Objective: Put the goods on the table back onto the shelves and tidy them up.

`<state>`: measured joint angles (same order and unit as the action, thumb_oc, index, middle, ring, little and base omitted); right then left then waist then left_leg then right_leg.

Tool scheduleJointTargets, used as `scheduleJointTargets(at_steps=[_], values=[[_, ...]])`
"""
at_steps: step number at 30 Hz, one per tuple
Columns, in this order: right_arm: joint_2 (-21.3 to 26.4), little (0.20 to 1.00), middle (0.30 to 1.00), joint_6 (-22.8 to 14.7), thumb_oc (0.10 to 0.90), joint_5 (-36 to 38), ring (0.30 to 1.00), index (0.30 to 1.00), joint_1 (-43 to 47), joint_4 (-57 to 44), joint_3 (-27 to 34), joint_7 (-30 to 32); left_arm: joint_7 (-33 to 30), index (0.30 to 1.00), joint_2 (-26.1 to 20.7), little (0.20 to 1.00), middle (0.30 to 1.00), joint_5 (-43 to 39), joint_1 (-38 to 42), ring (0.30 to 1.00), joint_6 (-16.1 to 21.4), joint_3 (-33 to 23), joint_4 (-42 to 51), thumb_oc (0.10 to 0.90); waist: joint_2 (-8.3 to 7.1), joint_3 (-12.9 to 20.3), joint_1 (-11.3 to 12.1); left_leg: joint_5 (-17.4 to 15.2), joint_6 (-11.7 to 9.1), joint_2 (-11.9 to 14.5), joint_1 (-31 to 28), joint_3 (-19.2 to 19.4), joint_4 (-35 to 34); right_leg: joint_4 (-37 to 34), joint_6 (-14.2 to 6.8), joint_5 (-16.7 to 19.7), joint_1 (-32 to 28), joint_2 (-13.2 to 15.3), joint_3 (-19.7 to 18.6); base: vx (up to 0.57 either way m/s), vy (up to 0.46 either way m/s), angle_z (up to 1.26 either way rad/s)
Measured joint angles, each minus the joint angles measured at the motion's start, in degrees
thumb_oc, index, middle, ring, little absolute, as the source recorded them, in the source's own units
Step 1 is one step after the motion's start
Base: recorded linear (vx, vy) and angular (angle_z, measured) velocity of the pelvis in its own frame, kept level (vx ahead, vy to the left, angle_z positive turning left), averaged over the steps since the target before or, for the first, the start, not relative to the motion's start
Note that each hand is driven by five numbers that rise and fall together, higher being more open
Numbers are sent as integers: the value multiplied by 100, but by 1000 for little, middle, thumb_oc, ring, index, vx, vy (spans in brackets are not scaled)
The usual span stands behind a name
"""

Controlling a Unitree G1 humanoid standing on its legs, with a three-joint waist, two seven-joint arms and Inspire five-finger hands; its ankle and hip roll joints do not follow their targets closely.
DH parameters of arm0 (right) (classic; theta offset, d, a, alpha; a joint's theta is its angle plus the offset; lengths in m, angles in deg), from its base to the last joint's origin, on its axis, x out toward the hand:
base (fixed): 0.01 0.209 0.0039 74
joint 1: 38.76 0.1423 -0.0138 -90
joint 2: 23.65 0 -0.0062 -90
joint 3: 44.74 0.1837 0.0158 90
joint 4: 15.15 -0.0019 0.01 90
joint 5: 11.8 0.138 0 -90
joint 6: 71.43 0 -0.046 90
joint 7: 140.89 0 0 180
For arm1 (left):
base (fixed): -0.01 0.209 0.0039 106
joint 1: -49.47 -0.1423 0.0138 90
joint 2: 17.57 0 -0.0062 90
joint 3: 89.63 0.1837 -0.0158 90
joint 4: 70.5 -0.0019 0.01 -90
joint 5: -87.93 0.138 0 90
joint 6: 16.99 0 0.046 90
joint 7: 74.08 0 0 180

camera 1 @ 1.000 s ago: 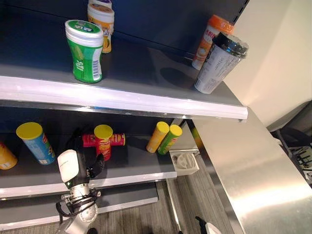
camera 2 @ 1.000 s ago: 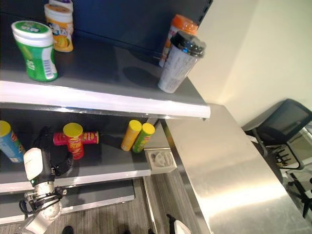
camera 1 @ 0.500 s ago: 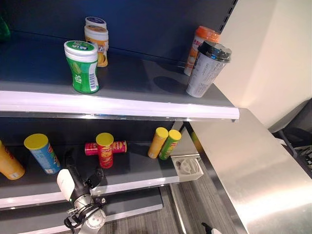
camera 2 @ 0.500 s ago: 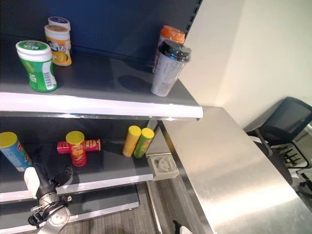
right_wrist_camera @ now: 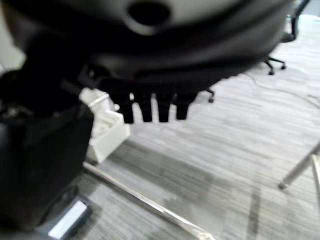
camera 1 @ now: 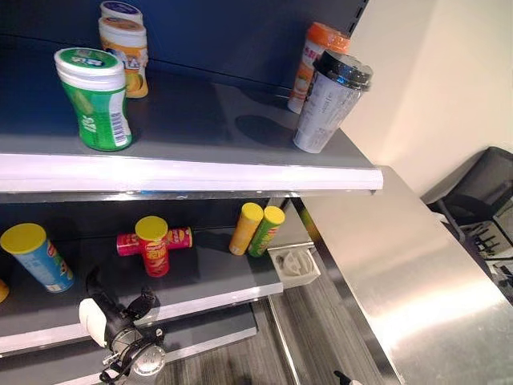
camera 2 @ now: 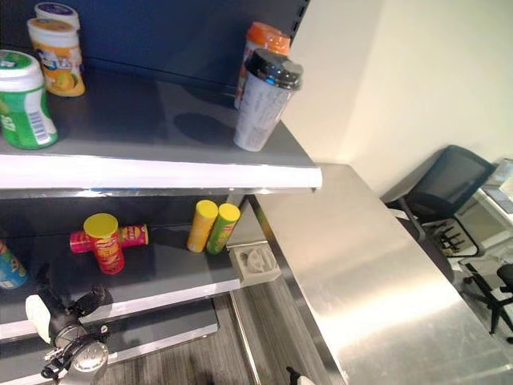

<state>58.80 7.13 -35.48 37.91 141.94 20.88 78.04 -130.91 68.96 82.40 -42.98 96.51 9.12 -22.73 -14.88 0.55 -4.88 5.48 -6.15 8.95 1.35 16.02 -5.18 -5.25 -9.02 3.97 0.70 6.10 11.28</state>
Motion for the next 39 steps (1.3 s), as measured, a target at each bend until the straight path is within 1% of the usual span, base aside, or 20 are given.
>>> scheduleJointTargets(at_steps=[6, 10, 12, 14, 18, 23, 26, 30, 34, 39], values=[[0, 900, 900, -26, 800, 15, 900, 900, -5, -44, -5, 0, 22, 900, 5, 900, 900, -139, 220, 900, 57, -2, -275, 800, -11, -5, -93, -1, -11, 2, -11, 86, 2, 0, 30, 23, 24, -19, -74, 16, -19, -7], [3, 900, 900, -55, 800, 17, 900, 900, -12, -85, -55, -1, 39, 900, -4, 900, 900, -204, 332, 900, 64, -90, -287, 800, -82, -47, -101, -6, -19, 31, -7, 111, 2, 0, 29, 21, 44, -45, -94, 5, -41, -6], [6, 900, 900, -57, 800, 24, 900, 900, -13, -155, -105, 0, 119, 900, -10, 900, 900, -409, 354, 900, 146, -227, -440, 800, -122, -65, -96, -13, -30, 54, 14, 199, 1, 0, 31, 23, 117, -64, -176, -8, -40, -17], [6, 900, 900, -57, 800, 28, 900, 900, -26, -216, -113, 0, 131, 900, -10, 900, 900, -549, 359, 900, 146, -280, -512, 800, -133, -70, -129, -12, -34, 66, 28, 219, 2, 0, 32, 25, 146, -74, -199, -5, -27, -7], [28, 900, 900, -81, 800, 37, 900, 900, -71, -483, -172, 0, 90, 900, -48, 900, 900, -570, 459, 900, 208, -327, -691, 800, -174, -93, -224, 7, -59, 106, 87, 223, 4, 1, 57, 44, 210, -120, -204, 1, -44, -2], [63, 900, 900, -197, 800, 52, 900, 900, -67, -535, -258, -3, 121, 900, -145, 900, 900, -572, 573, 900, 245, -339, -752, 800, -214, -125, -224, 19, -84, 152, 97, 232, 3, 0, 54, 42, 230, -164, -212, -9, -37, -2], [70, 900, 900, -199, 800, 56, 900, 900, -83, -612, -267, -6, 107, 900, -164, 900, 900, -569, 676, 900, 354, -385, -910, 800, -230, -150, -225, 28, -101, 167, 134, 242, 3, 0, 39, 31, 277, -180, -220, -14, -36, -2], [195, 900, 900, -256, 800, 115, 900, 900, -164, -949, -395, -21, 99, 900, -315, 900, 900, -569, 873, 900, 409, -440, -949, 800, -284, -344, -222, 51, -135, 237, 171, 241, 3, -1, 56, 44, 318, -242, -222, -23, -50, -2], [218, 900, 900, -298, 800, 150, 900, 900, -167, -1039, -441, -64, 99, 900, -491, 900, 900, -569, 1048, 900, 495, -445, -1122, 800, -330, -403, -231, 73, -169, 308, 193, 272, 3, -1, 101, 77, 372, -321, -267, -10, -26, -7], [290, 900, 900, -348, 800, 152, 900, 900, -178, -1180, -499, -121, 97, 900, -512, 900, 900, -574, 1155, 900, 489, -490, -1163, 800, -352, -421, -224, 92, -194, 337, 177, 342, 3, 0, 159, 119, 399, -359, -355, 0, -23, -9]])
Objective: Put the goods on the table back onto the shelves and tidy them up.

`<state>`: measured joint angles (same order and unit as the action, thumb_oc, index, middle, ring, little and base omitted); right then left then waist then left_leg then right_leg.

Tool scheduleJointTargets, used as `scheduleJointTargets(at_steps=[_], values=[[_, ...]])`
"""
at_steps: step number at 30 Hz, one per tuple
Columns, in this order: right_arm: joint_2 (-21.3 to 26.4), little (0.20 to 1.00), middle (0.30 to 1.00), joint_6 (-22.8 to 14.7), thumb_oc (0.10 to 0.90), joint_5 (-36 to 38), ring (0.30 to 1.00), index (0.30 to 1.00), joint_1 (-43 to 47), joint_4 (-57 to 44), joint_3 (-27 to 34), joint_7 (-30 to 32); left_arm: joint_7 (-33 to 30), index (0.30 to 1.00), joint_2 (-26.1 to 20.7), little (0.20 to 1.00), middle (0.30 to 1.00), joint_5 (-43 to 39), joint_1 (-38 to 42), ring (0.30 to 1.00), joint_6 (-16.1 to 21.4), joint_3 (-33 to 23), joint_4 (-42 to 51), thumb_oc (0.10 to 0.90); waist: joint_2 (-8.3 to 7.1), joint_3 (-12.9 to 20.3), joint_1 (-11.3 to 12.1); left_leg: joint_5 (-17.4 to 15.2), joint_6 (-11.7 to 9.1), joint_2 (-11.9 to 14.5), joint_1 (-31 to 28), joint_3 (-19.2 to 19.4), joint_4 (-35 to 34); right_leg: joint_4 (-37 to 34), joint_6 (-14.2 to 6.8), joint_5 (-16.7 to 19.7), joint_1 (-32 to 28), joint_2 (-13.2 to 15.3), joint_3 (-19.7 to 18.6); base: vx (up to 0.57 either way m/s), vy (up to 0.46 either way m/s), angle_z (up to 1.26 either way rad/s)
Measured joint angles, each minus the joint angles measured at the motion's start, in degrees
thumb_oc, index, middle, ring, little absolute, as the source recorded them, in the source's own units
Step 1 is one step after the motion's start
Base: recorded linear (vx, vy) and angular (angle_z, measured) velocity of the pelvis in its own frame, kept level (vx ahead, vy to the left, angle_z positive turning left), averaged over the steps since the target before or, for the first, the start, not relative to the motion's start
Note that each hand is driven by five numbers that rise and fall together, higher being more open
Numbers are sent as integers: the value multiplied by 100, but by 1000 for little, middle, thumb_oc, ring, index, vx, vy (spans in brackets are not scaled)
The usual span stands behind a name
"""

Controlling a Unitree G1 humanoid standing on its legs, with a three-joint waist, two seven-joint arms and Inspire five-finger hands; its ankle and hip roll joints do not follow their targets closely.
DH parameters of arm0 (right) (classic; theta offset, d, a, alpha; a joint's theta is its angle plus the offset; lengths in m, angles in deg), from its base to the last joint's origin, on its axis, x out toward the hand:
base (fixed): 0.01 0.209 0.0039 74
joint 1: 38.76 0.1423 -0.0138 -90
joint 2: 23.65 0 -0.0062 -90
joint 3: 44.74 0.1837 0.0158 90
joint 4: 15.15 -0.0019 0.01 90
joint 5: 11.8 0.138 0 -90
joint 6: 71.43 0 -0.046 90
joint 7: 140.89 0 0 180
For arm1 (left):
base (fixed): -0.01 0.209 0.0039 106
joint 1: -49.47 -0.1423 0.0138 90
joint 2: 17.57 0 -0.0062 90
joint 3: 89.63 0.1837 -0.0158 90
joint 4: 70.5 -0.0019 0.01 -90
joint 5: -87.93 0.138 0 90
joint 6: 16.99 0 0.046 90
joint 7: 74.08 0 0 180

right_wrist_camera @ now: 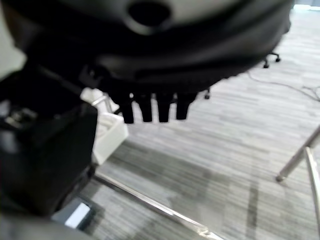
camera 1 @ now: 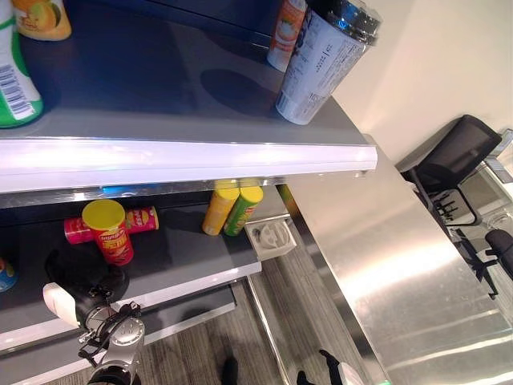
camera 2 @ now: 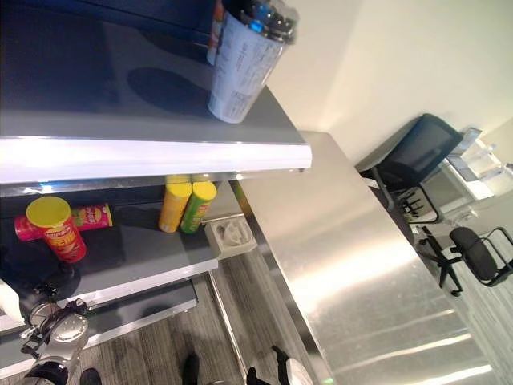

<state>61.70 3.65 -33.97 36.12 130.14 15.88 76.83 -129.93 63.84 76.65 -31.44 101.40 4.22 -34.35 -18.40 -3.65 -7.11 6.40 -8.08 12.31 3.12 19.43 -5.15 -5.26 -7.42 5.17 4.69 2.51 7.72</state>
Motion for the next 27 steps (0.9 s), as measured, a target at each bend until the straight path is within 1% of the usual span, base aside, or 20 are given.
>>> scheduleJointTargets(at_steps=[4, 12, 18, 21, 23, 27], values=[[7, 900, 900, -35, 800, 1, 900, 900, -8, -78, -2, -17, 3, 900, 23, 900, 900, 1, 34, 900, -7, 8, -4, 800, -21, -9, -4, 0, 1, -14, -10, 16, 1, 0, 5, 5, 0, 13, -13, 0, 0, 0], [28, 900, 900, -81, 800, -2, 900, 900, -74, -356, -54, -38, 4, 900, 77, 900, 900, 1, 75, 900, -111, 69, -3, 800, -16, -14, -9, 0, 2, -22, -56, 62, 1, 0, 6, 6, -7, 18, -52, -3, -5, -2], [29, 900, 900, -78, 800, -2, 900, 900, -84, -442, -55, -71, 4, 900, 184, 900, 900, 8, 99, 900, -120, 289, 11, 800, 24, -45, -10, -2, 3, -28, -80, 90, 1, 0, 10, 10, -17, 23, -82, 0, 0, 0], [31, 900, 900, -78, 800, -2, 900, 900, -80, -453, -52, -66, 4, 900, 282, 900, 900, 8, 99, 900, -120, 344, 75, 800, 59, -73, -8, -2, 3, -28, -85, 124, 1, 0, 27, 22, -10, 23, -102, 2, -18, -5], [49, 900, 900, -77, 800, -2, 900, 900, -74, -470, -52, -65, 4, 900, 332, 900, 900, 22, 100, 900, -120, 478, 77, 800, 89, -97, -10, -2, 3, -27, -102, 155, 1, 0, 33, 27, -7, 19, -137, 2, -17, -7], [61, 900, 900, -76, 800, -2, 900, 900, -74, -508, -52, -64, 4, 900, 395, 900, 900, 35, 116, 900, -120, 518, 77, 800, 106, -110, -49, -2, 3, -26, -110, 183, 1, 0, 57, 45, -1, 18, -158, 0, -10, -2]])
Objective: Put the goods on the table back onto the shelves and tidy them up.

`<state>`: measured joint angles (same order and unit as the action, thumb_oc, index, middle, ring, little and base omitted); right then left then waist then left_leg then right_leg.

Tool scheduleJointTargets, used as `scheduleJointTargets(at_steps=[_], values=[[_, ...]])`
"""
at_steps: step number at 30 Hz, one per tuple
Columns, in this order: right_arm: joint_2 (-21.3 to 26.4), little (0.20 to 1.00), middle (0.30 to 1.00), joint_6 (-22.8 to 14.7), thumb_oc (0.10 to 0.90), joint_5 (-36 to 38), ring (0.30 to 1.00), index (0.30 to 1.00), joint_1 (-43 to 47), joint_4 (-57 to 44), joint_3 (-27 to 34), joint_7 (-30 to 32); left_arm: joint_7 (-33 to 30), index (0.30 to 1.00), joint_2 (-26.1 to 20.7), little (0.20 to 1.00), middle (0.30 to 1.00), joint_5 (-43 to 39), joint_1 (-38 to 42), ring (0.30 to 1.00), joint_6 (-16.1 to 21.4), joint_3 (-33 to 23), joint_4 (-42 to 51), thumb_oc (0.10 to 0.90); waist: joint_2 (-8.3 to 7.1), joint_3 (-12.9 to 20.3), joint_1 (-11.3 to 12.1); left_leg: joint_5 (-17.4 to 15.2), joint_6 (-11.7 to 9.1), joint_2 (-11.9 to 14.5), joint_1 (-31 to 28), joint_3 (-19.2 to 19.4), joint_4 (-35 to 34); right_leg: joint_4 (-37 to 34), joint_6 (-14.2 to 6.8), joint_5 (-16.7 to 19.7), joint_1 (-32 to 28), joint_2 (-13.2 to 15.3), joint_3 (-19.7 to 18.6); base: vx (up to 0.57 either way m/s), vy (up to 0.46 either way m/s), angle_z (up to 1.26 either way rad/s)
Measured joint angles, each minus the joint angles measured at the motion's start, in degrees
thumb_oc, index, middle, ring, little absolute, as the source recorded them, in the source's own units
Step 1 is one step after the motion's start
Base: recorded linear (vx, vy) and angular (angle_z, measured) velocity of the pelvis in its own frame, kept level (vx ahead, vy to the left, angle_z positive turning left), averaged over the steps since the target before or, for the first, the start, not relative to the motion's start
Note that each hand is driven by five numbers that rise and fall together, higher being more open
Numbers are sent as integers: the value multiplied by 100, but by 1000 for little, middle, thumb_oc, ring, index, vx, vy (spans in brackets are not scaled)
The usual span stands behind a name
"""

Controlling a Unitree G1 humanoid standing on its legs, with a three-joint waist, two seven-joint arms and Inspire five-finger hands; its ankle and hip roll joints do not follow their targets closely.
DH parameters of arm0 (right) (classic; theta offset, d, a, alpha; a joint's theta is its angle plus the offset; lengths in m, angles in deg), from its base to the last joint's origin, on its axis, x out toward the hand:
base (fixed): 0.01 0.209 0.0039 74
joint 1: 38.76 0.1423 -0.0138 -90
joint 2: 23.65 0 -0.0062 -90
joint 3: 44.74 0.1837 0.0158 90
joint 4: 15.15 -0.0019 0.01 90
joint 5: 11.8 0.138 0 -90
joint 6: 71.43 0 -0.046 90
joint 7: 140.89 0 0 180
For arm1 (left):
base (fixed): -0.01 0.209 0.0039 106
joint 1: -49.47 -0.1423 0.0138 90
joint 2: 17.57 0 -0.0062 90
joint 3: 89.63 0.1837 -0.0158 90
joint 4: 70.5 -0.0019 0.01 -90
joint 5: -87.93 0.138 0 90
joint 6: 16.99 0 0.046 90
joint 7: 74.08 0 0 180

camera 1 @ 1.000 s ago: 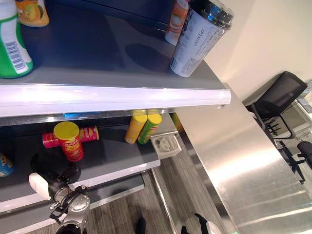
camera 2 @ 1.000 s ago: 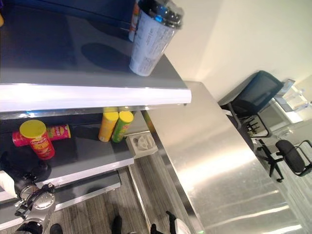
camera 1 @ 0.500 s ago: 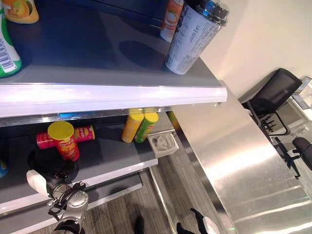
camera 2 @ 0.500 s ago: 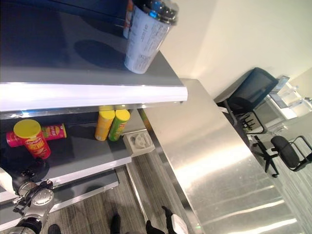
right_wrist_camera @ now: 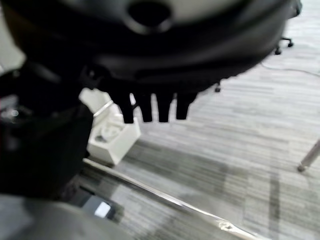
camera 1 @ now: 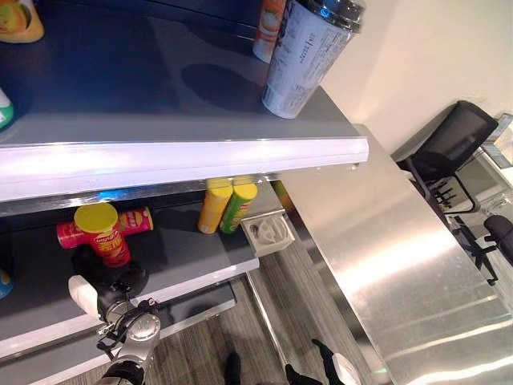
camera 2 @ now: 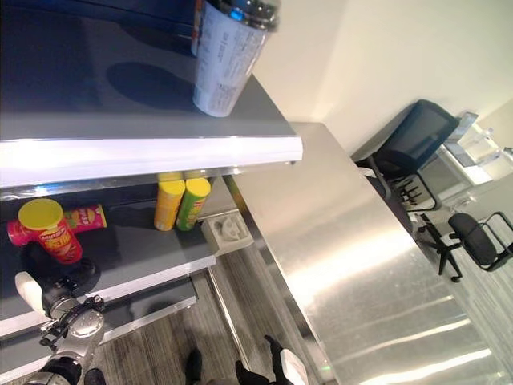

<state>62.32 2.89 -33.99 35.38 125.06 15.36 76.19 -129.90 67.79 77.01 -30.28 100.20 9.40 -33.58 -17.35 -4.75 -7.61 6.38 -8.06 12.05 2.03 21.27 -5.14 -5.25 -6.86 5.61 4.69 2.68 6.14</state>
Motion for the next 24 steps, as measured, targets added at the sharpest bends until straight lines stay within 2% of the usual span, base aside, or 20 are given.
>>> scheduleJointTargets(at_steps=[6, 24], values=[[0, 900, 900, 2, 800, -2, 900, 900, -9, -123, -22, 0, 0, 900, 4, 900, 900, 36, 9, 900, -4, 44, -13, 800, -1, -2, -105, -2, 2, 0, 1, 25, -1, 0, -12, -9, 29, -1, -29, -9, -23, -2], [0, 900, 900, -2, 800, 2, 900, 900, 8, -150, -111, 60, 0, 900, -23, 900, 900, 211, 178, 900, 4, 200, 22, 800, -128, -67, -99, -32, 17, 0, 11, 155, 0, 0, -12, 11, 103, -9, -155, -1, -12, -3]])
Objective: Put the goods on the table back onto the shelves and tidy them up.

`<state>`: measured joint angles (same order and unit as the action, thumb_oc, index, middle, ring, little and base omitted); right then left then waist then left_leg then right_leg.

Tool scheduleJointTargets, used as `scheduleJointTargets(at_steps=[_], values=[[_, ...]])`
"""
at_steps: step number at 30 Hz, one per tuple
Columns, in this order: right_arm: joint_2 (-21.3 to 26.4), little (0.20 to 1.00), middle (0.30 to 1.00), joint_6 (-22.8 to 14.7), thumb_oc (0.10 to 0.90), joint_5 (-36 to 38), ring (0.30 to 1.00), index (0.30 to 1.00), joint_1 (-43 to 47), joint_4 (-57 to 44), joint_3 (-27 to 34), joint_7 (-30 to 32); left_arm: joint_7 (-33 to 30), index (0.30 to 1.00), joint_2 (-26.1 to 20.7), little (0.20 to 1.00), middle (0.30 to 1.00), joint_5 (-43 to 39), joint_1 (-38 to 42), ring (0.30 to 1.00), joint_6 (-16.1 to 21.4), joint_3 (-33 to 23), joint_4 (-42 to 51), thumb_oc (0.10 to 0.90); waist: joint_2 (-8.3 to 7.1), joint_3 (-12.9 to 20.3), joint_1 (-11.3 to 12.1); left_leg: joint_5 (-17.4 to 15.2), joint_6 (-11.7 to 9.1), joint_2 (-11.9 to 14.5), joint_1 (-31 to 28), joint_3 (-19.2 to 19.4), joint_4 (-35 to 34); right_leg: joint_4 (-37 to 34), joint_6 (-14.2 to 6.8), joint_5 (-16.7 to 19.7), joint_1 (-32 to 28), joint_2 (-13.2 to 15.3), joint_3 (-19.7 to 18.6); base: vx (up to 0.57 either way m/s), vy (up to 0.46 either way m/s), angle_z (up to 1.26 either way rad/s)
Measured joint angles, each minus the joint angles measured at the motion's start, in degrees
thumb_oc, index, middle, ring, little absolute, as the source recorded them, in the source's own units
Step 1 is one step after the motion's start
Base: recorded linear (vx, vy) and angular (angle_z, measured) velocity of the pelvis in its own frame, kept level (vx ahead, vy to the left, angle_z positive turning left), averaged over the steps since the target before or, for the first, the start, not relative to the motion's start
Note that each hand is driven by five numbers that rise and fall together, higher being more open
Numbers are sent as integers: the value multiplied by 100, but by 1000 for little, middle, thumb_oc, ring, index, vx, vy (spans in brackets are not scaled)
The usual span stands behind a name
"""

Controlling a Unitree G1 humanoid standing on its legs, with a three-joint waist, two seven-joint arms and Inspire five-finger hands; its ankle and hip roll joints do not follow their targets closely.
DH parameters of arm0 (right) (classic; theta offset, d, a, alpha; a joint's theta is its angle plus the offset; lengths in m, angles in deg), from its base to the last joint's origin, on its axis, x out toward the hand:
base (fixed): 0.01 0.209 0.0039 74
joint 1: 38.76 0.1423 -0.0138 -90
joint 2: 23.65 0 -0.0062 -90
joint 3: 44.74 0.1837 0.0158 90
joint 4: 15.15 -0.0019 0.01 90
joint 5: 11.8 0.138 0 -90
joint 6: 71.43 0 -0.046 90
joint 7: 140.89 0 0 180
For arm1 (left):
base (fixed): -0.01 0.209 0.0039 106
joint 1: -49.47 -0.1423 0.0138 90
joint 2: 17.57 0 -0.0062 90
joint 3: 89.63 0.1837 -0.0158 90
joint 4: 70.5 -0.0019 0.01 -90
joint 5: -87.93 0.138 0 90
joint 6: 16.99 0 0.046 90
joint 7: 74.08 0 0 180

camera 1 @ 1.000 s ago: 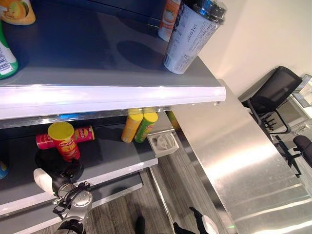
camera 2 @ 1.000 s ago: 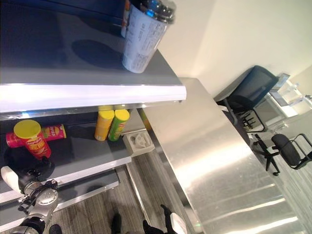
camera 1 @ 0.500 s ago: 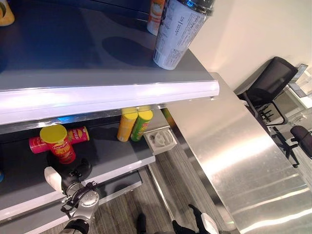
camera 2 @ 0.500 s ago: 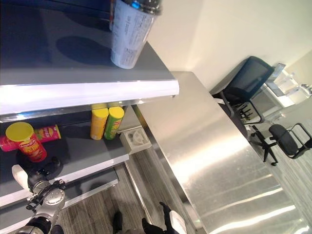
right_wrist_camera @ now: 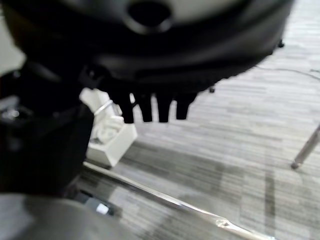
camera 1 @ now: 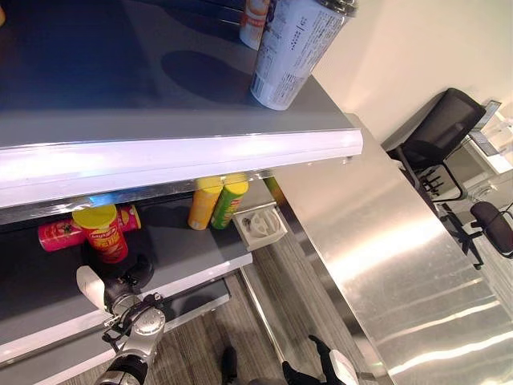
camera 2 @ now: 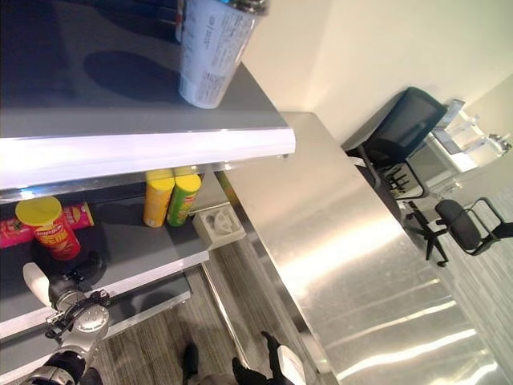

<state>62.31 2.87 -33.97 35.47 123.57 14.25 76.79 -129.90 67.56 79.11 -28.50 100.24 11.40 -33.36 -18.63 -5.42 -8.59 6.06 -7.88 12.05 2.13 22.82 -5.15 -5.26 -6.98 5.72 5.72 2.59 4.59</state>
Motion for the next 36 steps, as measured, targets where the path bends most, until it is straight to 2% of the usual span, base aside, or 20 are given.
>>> scheduleJointTargets(at_steps=[18, 36], values=[[-1, 900, 900, -1, 800, 0, 900, 900, 42, 6, -8, 59, 307, 900, 35, 900, 900, 56, 3, 900, -10, 704, 204, 800, 36, -89, 11, -2, 0, -8, -1, -54, 0, 1, 19, 13, -30, 6, 30, -1, 1, 1], [-17, 900, 900, -3, 800, 16, 900, 900, 216, 277, -18, 152, 385, 900, 176, 900, 900, 613, -35, 900, -123, 738, 110, 800, 133, -161, 34, -1, 1, -5, -14, -162, 2, 1, -27, -23, -111, 14, 154, 3, 3, 2]])
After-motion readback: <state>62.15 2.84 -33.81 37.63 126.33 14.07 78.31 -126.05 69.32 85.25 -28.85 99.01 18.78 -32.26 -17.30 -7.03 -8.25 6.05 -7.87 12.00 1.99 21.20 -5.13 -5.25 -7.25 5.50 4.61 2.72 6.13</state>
